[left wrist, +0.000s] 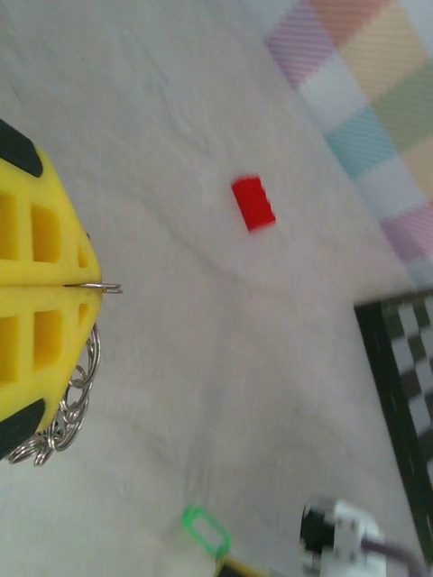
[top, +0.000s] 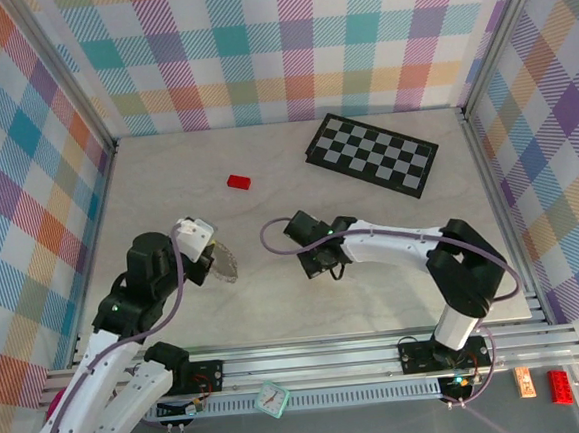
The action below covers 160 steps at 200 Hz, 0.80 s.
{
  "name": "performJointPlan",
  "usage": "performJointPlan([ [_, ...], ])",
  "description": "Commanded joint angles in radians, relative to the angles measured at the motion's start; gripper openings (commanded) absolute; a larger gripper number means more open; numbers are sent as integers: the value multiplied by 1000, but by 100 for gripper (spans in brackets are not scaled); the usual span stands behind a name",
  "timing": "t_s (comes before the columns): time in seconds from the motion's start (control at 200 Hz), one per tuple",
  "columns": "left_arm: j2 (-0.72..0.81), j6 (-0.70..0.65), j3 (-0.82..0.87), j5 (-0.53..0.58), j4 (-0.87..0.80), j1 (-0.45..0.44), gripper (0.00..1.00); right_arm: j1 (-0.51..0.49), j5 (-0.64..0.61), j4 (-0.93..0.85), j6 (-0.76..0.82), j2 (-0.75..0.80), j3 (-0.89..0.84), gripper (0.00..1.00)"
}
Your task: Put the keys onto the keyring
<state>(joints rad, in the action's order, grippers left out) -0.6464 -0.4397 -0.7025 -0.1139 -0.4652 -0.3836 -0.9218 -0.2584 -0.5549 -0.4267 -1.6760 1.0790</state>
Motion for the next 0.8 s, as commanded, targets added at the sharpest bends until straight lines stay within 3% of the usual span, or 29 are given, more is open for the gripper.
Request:
performJointPlan([
  [0.0,-45,-27,-41,-230,41,-16,0,31,136,66,-29,38,-59,0],
  [0.22,-112,-116,-43,-323,41,-108,0,67,349,206,38,160,-197,0],
  [0.515,-156,-152,-51,-389,80,-135,0,67,420,337,230,340,-299,0],
  [0.795,-196,-153,-65,-532,68,-136,0,67,533,676,419,570,-500,0],
])
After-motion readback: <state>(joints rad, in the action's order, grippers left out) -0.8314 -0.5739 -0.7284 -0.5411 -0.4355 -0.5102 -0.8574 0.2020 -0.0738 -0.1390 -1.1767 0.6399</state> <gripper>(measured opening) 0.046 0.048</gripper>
